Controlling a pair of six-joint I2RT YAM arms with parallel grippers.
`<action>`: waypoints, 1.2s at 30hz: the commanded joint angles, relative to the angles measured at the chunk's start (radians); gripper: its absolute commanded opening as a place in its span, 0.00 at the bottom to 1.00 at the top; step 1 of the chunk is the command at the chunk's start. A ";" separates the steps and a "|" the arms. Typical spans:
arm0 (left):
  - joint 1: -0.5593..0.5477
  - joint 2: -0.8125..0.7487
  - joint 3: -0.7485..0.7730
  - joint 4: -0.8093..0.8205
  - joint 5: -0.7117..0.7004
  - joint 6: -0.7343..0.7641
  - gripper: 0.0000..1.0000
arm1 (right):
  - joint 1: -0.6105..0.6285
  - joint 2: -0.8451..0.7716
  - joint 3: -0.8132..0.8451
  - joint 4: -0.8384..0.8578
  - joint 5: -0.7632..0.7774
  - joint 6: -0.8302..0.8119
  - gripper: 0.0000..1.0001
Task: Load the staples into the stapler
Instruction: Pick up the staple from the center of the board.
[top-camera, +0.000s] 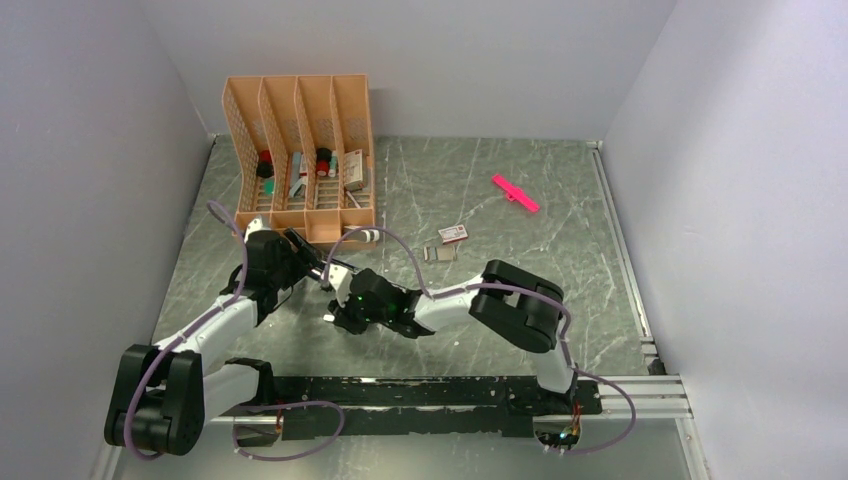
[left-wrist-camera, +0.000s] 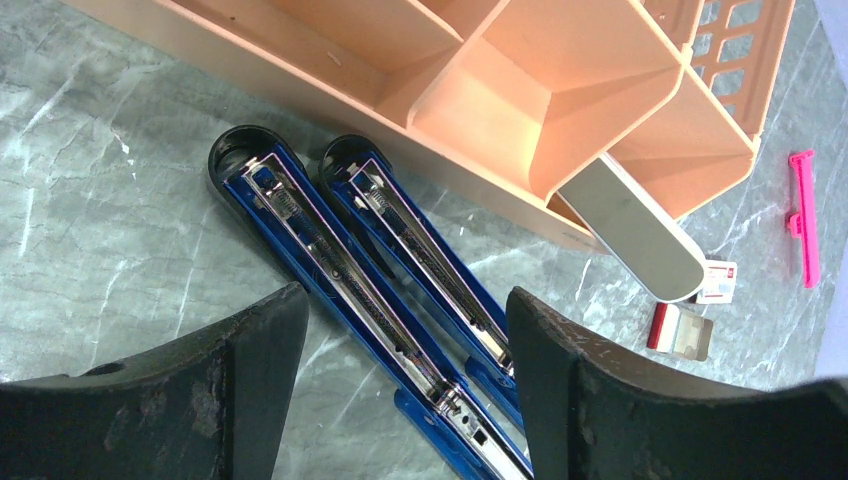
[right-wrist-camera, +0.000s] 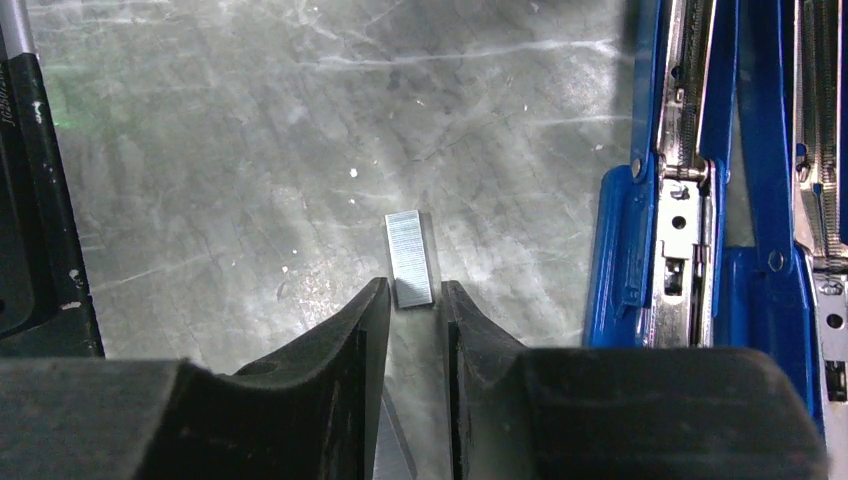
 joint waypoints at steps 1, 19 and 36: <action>-0.006 0.007 0.024 0.014 -0.001 0.001 0.77 | 0.002 0.064 -0.043 0.061 -0.027 -0.029 0.31; -0.006 0.026 0.030 0.022 0.006 0.006 0.77 | -0.031 0.081 -0.147 0.131 -0.100 -0.076 0.34; -0.006 0.034 0.029 0.026 0.007 0.006 0.77 | -0.042 0.110 -0.128 0.122 -0.152 -0.080 0.13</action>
